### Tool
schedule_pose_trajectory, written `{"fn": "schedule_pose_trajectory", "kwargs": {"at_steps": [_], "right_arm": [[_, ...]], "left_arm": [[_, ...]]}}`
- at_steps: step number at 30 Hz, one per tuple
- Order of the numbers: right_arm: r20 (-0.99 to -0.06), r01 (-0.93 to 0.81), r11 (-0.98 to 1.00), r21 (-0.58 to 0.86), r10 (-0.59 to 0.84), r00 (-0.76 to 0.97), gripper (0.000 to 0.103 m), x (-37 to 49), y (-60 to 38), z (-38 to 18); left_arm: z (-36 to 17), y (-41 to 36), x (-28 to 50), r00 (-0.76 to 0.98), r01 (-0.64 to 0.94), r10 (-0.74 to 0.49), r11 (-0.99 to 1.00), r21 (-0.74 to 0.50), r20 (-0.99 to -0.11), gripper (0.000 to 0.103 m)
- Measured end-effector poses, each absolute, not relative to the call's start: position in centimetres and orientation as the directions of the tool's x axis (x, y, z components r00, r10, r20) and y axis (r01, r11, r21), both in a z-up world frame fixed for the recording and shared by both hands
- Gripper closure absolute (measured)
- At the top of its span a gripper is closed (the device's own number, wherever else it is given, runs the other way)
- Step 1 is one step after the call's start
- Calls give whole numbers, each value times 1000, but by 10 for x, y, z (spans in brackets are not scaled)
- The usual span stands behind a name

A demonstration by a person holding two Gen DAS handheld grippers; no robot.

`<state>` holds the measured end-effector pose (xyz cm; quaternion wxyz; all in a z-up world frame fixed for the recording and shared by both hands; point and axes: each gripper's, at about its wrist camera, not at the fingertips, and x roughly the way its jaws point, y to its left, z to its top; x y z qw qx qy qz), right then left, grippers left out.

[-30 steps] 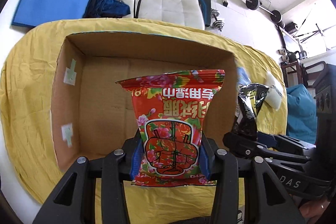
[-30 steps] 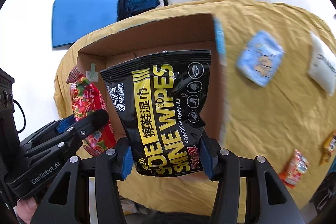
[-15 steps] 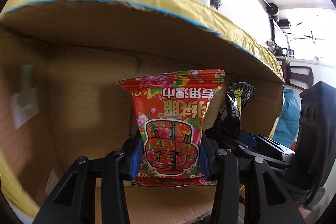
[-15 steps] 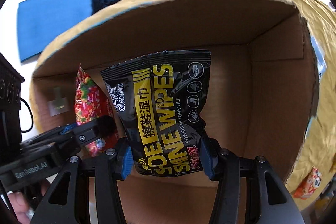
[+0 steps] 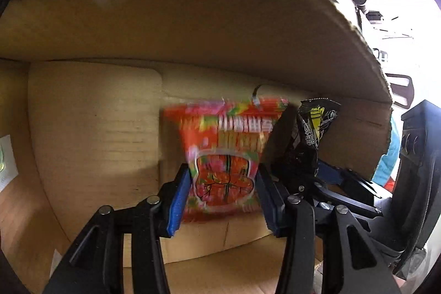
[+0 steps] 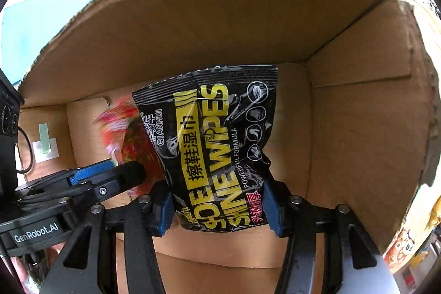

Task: Organize soft objects
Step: 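Open both tools to drop the bags in the box and withdraw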

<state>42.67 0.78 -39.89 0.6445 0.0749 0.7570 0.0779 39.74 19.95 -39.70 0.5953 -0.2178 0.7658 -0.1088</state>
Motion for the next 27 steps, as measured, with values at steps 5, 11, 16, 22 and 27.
{"fn": "schedule_pose_trajectory", "kwargs": {"at_steps": [5, 11, 16, 22, 27], "right_arm": [[-965, -11, 980, 200, 195, -174, 44, 426, 9, -402], [-964, -41, 976, 212, 203, -170, 24, 415, 24, -395], [-976, -73, 980, 186, 175, -133, 15, 403, 34, -377], [-986, -93, 983, 157, 151, -66, 0, 376, 38, -357], [-992, -128, 983, 129, 130, -7, 0, 370, 34, -335]], "left_arm": [[-385, 200, 392, -195, -200, -414, 904, -377, -889, 55], [-359, 205, 388, -153, -186, -374, 920, -345, -915, 38], [-330, 202, 380, -87, -147, -279, 953, -265, -956, 24], [-296, 203, 345, 30, -125, -183, 975, -185, -983, 1], [-273, 219, 327, 132, -108, -142, 982, -157, -981, 0]]}}
